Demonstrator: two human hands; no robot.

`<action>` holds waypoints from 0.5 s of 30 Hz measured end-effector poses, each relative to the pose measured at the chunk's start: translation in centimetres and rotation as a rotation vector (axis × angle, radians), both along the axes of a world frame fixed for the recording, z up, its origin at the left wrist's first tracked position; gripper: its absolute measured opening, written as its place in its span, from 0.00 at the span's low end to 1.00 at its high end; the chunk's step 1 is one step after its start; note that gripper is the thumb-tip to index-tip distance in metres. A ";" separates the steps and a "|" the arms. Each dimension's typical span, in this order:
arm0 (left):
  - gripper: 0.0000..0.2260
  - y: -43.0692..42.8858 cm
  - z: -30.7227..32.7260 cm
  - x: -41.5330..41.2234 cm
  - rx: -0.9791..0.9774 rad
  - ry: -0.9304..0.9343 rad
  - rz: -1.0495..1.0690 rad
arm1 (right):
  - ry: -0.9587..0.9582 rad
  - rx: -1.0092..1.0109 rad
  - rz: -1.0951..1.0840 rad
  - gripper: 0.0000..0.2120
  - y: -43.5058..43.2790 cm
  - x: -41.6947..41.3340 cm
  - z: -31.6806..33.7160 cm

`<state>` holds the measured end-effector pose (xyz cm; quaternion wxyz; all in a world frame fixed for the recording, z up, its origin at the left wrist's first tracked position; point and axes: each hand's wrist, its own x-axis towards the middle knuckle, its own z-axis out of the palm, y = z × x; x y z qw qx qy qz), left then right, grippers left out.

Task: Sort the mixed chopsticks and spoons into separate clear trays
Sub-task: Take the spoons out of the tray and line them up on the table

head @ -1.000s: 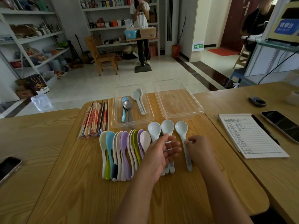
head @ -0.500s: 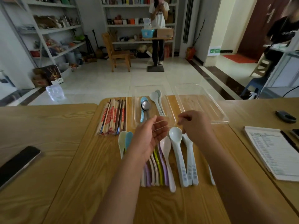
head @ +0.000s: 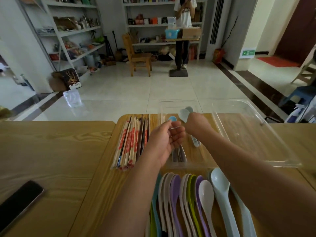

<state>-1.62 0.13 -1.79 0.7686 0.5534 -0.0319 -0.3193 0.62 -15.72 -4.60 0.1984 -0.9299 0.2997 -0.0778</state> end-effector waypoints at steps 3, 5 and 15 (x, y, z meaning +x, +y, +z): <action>0.15 -0.3 -0.7 1.1 0.006 0.004 -0.002 | 0.024 -0.030 0.010 0.04 -0.6 1.7 -1.1; 0.16 -0.5 -1.0 1.4 0.004 0.007 -0.009 | 0.051 -0.022 0.005 0.05 -0.8 2.4 -1.4; 0.15 0.3 -0.6 0.4 -0.024 0.011 -0.011 | 0.171 0.149 -0.053 0.10 -0.5 2.1 0.3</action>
